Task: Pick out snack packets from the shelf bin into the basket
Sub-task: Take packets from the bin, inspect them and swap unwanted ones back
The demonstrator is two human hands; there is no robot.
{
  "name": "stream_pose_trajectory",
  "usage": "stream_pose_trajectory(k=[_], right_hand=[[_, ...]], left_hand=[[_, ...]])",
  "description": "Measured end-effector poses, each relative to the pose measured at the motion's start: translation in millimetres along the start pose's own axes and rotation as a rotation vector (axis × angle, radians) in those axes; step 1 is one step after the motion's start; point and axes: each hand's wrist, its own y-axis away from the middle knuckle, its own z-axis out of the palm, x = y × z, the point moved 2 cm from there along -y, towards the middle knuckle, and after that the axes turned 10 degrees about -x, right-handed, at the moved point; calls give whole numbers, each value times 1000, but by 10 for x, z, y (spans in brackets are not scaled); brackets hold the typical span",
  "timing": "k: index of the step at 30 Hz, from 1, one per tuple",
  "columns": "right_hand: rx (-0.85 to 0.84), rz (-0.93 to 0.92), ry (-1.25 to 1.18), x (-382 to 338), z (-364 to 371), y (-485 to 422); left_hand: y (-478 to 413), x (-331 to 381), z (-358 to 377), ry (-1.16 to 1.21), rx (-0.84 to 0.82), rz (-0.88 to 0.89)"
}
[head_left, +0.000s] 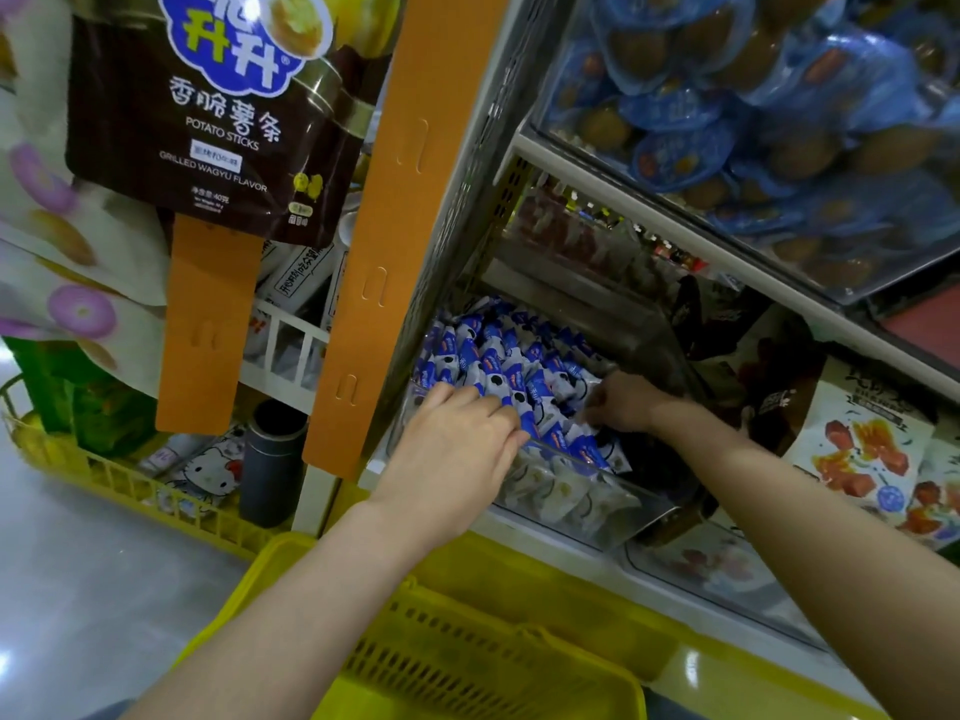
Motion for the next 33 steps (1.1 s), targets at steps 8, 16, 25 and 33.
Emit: stream_pose_trajectory(k=[8,16,25,33], right_hand=[[154,33,-155,21,-53,94],[649,-82,18,63,-202,771],[861,-573,-340,-170,410,1568],[372,-615,-888,-285,1048,1502]], left_hand=[[9,31,-3,26,26,-16],[81,145,-85,423,137,-51],[258,447,-34,1459,53,-432],[519,459,106,1336,-50,-491]])
